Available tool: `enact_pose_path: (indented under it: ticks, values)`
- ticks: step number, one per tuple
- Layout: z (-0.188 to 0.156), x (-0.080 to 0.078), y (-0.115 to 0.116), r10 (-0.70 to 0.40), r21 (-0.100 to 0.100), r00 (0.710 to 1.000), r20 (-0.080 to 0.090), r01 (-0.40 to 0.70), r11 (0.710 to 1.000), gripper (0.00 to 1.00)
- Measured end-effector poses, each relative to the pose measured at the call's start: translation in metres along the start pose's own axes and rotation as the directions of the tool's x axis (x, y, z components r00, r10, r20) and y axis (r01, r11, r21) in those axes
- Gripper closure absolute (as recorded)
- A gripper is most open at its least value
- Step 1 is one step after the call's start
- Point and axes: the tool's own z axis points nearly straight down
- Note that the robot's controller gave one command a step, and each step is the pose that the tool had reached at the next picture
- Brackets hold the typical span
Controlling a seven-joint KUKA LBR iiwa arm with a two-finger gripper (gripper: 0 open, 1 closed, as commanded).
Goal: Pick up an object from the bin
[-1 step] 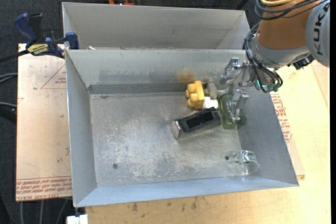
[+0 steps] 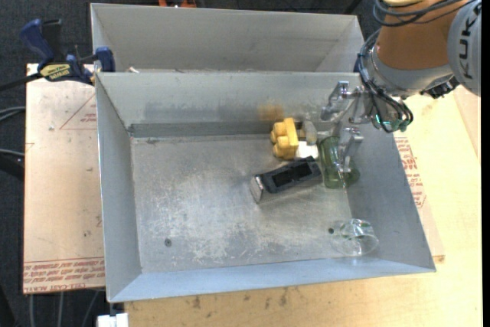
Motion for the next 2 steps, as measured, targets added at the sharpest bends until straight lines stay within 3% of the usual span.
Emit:
enact_pose_path:
  ticks: [1, 2]
  values:
    - [0.001, 0.0, 0.0, -0.003, 0.0, 1.0, 0.001, 0.003, 1.0, 0.0]
    - [0.06, 0.012, 0.01, 0.003, 0.0, 1.0, 0.004, -0.003, 1.0, 0.0]
